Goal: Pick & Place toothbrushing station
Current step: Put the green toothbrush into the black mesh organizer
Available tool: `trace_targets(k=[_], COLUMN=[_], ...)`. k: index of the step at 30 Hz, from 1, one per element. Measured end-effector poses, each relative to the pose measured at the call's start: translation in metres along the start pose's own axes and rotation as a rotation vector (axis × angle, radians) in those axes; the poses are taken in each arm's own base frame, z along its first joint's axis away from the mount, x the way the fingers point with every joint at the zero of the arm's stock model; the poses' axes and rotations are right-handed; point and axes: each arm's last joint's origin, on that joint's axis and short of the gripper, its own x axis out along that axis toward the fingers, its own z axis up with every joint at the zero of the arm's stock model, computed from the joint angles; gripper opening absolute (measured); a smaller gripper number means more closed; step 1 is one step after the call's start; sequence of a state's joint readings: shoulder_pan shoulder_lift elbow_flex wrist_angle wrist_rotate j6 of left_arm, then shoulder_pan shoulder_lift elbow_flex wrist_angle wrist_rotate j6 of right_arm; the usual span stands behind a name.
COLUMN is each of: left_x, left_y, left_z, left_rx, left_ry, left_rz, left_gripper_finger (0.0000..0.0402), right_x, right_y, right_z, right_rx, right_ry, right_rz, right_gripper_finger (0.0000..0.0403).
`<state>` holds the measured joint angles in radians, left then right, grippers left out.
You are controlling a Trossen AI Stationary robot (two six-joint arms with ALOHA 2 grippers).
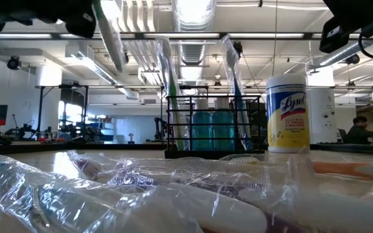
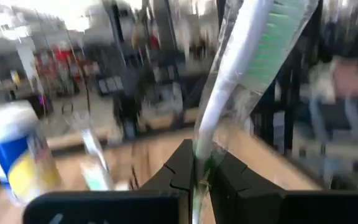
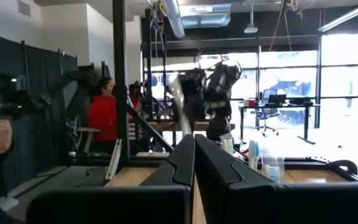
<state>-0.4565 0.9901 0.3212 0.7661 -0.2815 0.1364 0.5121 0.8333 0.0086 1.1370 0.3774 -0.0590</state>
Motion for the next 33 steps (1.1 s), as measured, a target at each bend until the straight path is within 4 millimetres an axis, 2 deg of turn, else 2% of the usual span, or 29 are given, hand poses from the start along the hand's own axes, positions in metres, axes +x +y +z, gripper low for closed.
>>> trace_targets(k=[4, 7, 11, 15, 17, 24, 33], left_x=[0.03, 0.048, 0.068, 0.082, 0.088, 0.1, 0.1], left_y=[-0.001, 0.002, 0.012, 0.023, 0.028, 0.036, 0.039], left_z=[0.004, -0.006, -0.005, -0.012, -0.008, -0.005, -0.011], left_rx=[0.009, 0.022, -0.012, -0.02, -0.021, 0.004, -0.021], left_ry=[0.022, 0.097, 0.091, 0.137, 0.125, 0.139, 0.189], left_rz=[0.101, 0.16, 0.202, 0.246, 0.266, 0.266, 0.277], left_gripper_finger=[0.0025, 0.0025, 0.0025, 0.0025, 0.0025, 0.0025, 0.0025], right_x=[0.0, 0.0, 0.0, 0.0, 0.0, 0.0, 0.0], right_y=[0.0, 0.0, 0.0, 0.0, 0.0, 0.0, 0.0], right_z=[0.0, 0.0, 0.0, -0.001, -0.001, -0.001, -0.001], right_rx=[0.005, 0.006, 0.024, 0.023, 0.022, 0.013, 0.008], right_ry=[0.0, 0.002, 0.004, 0.006, 0.007, 0.011, 0.014], right_rz=[0.0, 0.001, 0.001, 0.001, 0.001, 0.001, 0.001], right_gripper_finger=[0.0008, 0.0008, 0.0008, 0.0008, 0.0008, 0.0008, 0.0008])
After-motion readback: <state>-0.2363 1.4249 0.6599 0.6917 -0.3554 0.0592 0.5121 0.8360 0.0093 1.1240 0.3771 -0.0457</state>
